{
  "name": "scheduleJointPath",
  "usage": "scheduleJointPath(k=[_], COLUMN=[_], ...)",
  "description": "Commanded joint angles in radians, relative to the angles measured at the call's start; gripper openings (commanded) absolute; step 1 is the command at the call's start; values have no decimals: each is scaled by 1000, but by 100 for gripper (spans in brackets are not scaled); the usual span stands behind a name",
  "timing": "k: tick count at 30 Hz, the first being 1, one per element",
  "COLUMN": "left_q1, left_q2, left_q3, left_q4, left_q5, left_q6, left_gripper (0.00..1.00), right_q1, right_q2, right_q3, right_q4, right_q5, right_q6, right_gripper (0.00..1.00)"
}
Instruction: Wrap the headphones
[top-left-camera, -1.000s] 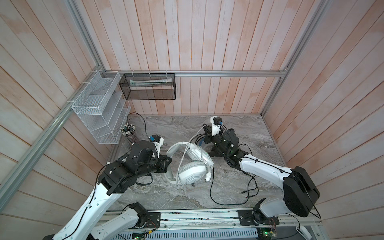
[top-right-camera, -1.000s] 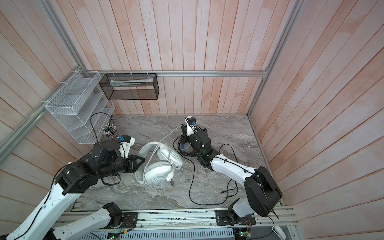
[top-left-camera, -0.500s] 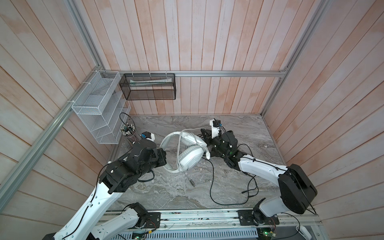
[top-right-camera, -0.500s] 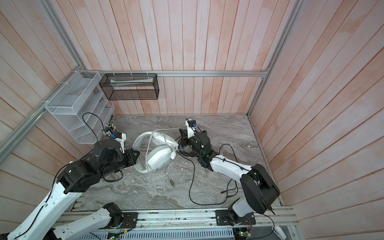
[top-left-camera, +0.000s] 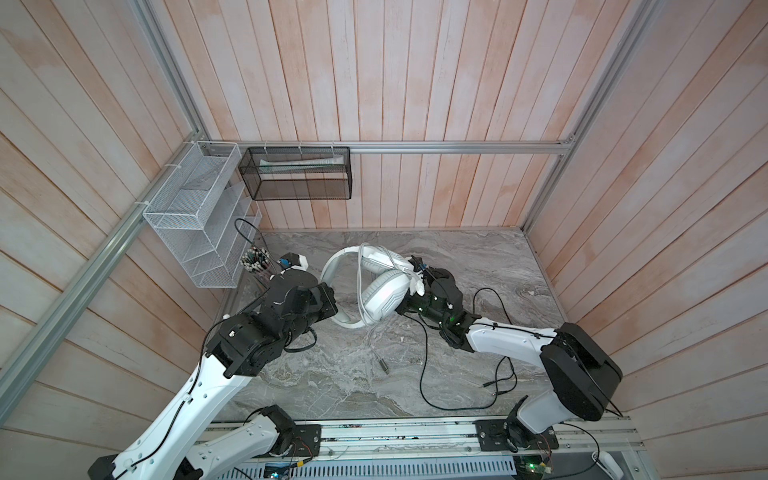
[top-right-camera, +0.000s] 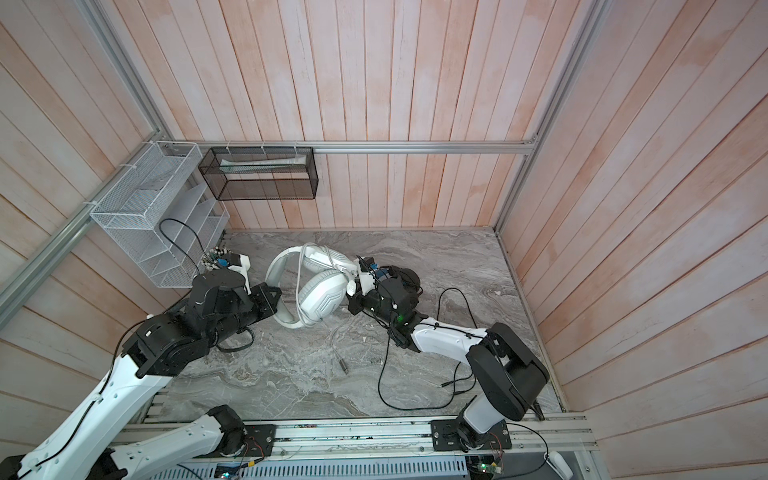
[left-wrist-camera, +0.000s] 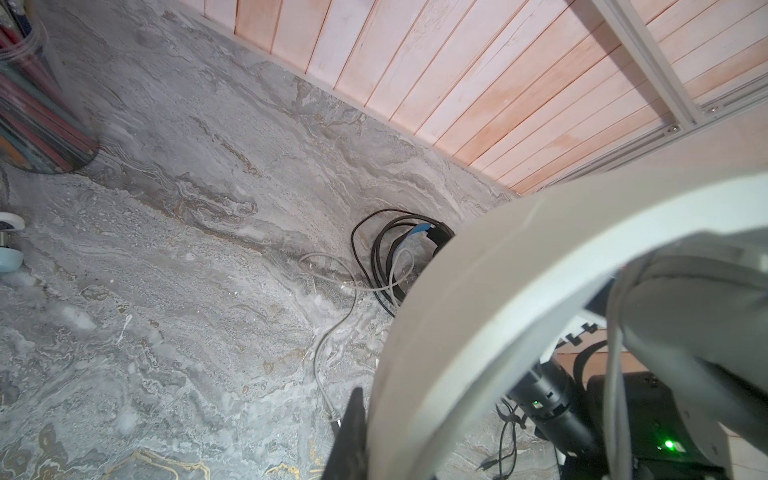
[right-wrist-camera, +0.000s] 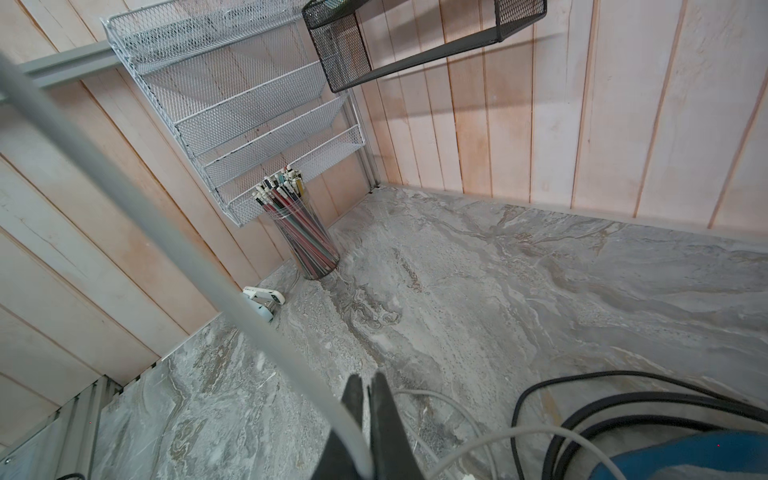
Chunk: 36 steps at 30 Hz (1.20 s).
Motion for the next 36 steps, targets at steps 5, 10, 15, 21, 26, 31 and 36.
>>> scheduleJointPath(k=[5, 10, 15, 21, 26, 31, 36], left_q1=[-5, -9, -24, -34, -40, -48, -48], left_q2=[32, 89, 195, 264, 316, 344, 345], left_q3=[163, 268, 448, 619, 762, 832, 831], left_q4=[127, 85, -21, -115, -171, -186, -186], left_q5=[-27, -25, -7, -28, -31, -29, -31], left_q6=[-21, 18, 81, 126, 138, 138, 133], left_gripper=[0, 0, 0, 0, 0, 0, 0], right_q1=[1, 1, 0, 1, 0, 3, 25], right_q2=[19, -23, -52, -85, -52, 79, 246], right_q3=[-67, -121, -184, -257, -258, -219, -140], right_q4=[51, 88, 137, 192, 220, 361, 511], right_q5=[-45, -39, 17, 80, 106, 78, 32], right_q6=[13, -2, 2, 13, 54, 181, 286], right_gripper=[27, 41, 61, 66, 69, 70, 73])
